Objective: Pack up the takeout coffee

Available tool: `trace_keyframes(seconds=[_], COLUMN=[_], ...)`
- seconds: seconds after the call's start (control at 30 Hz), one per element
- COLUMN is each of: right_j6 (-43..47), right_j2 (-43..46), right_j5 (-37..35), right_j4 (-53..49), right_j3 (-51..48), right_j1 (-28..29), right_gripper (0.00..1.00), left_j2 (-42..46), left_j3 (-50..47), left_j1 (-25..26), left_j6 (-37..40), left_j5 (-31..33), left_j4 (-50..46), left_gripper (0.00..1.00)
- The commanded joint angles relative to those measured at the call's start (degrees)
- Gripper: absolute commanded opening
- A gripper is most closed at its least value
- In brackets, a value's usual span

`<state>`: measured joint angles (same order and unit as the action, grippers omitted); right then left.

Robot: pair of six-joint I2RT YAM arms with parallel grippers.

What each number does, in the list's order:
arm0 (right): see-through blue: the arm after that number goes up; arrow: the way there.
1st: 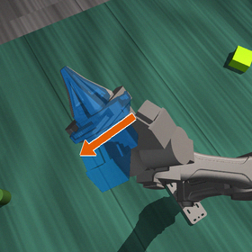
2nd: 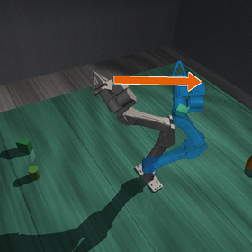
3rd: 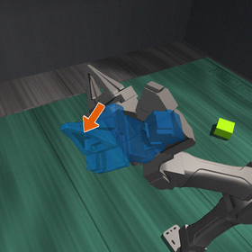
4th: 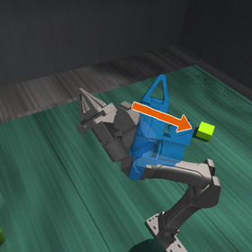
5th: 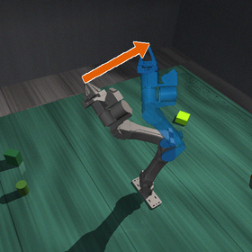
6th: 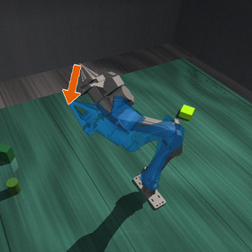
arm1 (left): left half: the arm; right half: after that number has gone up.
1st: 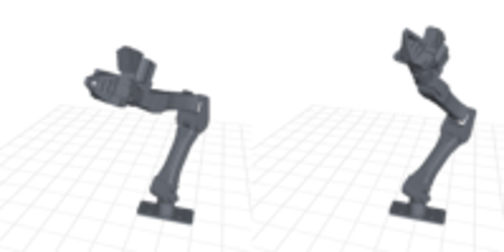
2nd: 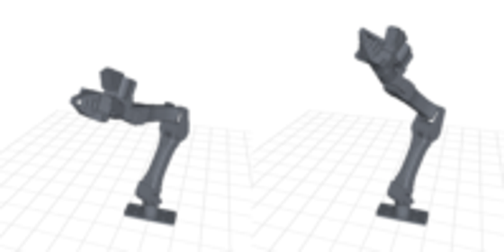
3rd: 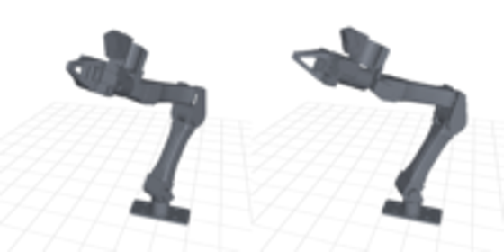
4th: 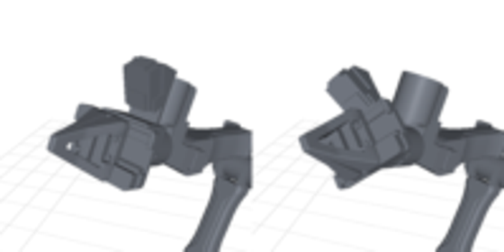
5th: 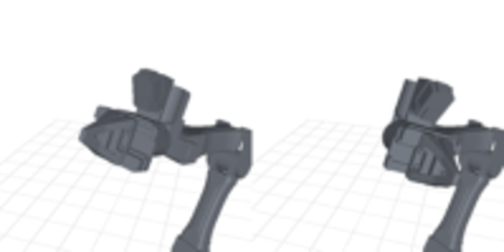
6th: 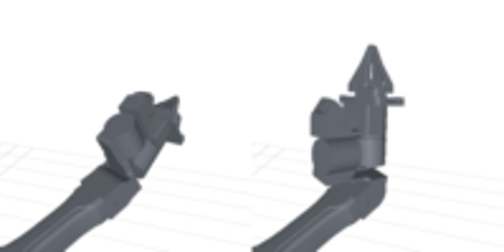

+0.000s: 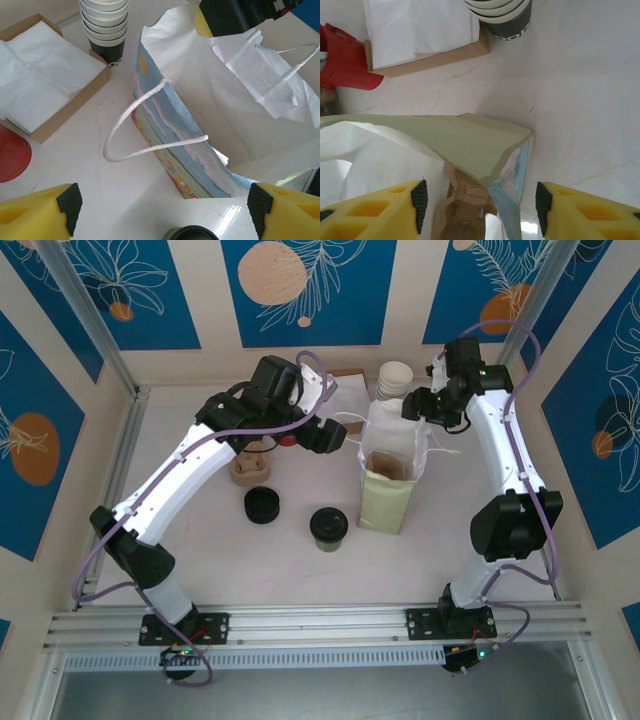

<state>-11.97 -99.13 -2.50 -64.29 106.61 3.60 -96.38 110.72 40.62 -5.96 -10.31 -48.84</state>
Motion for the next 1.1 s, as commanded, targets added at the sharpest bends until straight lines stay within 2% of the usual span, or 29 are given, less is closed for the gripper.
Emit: trace_keyframes(seconds=[0.0, 0.1, 0.27, 0.37, 0.57, 0.8, 1.07], right_j6=[1.5, 2.0, 3.1, 3.6, 4.1, 2.0, -0.7], right_j2=[0.8, 0.9, 4.0, 7.5, 16.5, 26.8, 31.7], right_j5=[-0.3, -0.1, 1.3, 2.6, 3.8, 1.7, -1.6], right_j4=[0.7, 1.6, 5.5, 9.1, 17.2, 27.4, 31.0], right_j3=[-1.2, -1.9, -4.2, -6.5, -13.9, -24.8, -30.9], right_j1=[0.1, 0.1, 0.3, 0.5, 1.0, 2.6, 4.6], right_gripper=[0.55, 0.43, 0.09, 0.0, 0.0, 0.0, 0.0], left_j2=[1.9, 2.0, 3.0, 3.9, 5.7, 8.5, 9.7], left_j3=[-0.4, -0.3, -0.7, -1.4, -3.0, -6.5, -8.1], left_j1=[-0.7, -0.7, -0.7, -0.7, -0.7, -0.8, -0.8], left_j6=[-0.9, -1.2, -1.3, -1.2, -0.6, 0.3, 0.4], left_j5=[-1.5, -1.8, -1.6, -1.3, -0.5, 1.9, 2.5], left_j4=[0.7, 0.7, 0.7, 1.0, 1.5, 4.1, 5.9], left_gripper=[0.87, 0.87, 0.87, 0.87, 0.87, 0.88, 0.88])
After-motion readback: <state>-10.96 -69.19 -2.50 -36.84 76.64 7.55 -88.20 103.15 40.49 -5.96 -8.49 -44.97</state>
